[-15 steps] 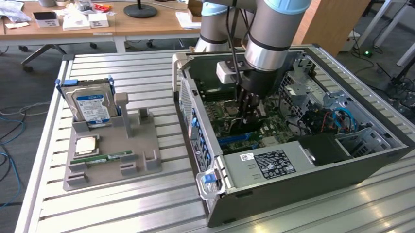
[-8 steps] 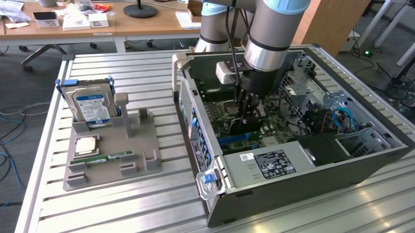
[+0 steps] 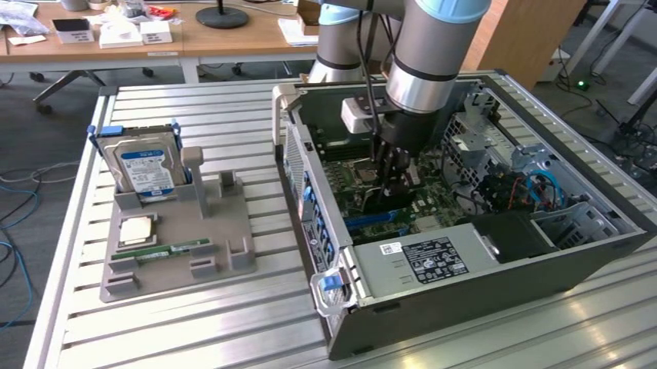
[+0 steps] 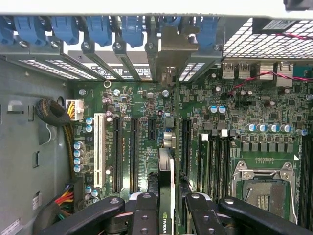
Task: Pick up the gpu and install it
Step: 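Insert the gpu into the slot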
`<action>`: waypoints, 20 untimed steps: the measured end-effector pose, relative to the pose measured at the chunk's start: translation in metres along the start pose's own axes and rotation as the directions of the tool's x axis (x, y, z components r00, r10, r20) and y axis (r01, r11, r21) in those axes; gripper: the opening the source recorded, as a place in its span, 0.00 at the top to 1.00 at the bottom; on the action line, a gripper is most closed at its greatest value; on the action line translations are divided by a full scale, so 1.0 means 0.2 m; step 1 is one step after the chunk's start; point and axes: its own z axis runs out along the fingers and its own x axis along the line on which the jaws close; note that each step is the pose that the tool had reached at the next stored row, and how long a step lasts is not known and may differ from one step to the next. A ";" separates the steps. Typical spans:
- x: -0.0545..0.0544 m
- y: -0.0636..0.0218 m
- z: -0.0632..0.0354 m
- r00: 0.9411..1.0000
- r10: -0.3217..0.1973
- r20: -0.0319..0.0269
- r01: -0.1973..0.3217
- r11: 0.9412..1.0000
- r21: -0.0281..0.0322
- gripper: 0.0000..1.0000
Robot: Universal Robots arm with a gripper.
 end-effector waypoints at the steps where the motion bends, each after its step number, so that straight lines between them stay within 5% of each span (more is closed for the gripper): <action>1: 0.00 0.001 0.000 1.000 0.000 0.000 0.000 1.000 0.001 0.74; 7: 0.00 0.004 0.001 1.000 -0.004 0.000 0.004 1.000 0.011 0.74; 20: 0.00 0.010 0.006 1.000 -0.004 -0.001 0.004 1.000 0.011 0.74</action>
